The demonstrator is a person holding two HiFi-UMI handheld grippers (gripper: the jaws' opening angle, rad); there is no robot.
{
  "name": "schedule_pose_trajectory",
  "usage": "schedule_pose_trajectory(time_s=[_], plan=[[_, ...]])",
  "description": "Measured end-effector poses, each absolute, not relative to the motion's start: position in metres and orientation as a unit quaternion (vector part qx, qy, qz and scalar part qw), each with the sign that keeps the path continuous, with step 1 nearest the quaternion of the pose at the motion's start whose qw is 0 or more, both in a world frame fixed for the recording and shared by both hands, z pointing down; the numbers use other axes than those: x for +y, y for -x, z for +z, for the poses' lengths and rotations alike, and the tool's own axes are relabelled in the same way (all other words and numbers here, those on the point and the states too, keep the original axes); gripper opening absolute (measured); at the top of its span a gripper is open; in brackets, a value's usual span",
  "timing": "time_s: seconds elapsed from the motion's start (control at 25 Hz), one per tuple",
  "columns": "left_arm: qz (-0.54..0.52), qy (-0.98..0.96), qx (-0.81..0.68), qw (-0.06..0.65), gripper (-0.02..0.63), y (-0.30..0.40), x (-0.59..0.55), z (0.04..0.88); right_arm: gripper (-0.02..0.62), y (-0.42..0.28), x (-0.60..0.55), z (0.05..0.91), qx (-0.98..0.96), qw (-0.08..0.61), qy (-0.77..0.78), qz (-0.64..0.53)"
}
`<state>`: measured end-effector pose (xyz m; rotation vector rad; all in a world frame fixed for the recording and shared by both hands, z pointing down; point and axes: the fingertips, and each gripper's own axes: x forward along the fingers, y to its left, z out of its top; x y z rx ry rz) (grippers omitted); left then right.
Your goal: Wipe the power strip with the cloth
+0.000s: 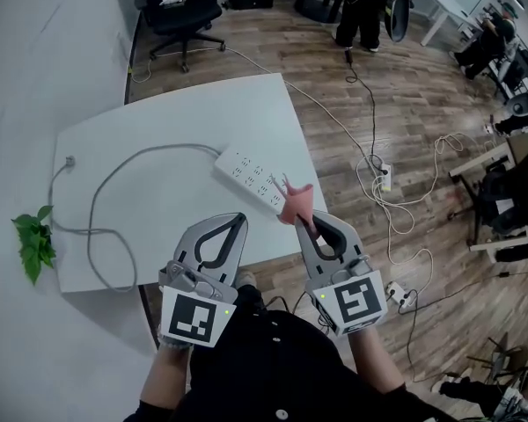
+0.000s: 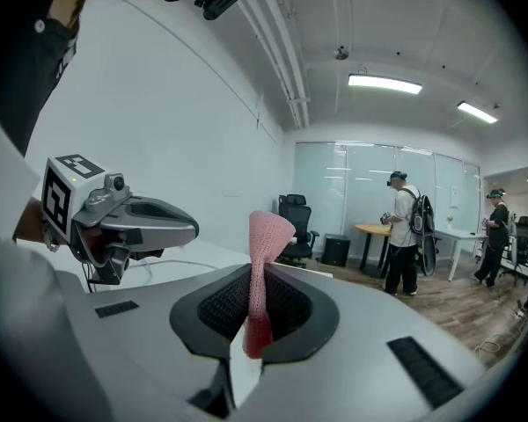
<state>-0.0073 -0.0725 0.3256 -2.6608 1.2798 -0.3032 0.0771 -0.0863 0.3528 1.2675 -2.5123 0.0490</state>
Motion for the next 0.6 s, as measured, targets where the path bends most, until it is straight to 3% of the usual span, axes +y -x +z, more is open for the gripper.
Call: schedule_pose_trajectory(time_s=[0.6], plan=[[-0.101, 0.891, 0.435, 0.078, 0.014, 0.009, -0.11, 0.329, 0.049, -0.071, -0.125, 0.356, -0.889, 0.186, -0.419, 0.016]])
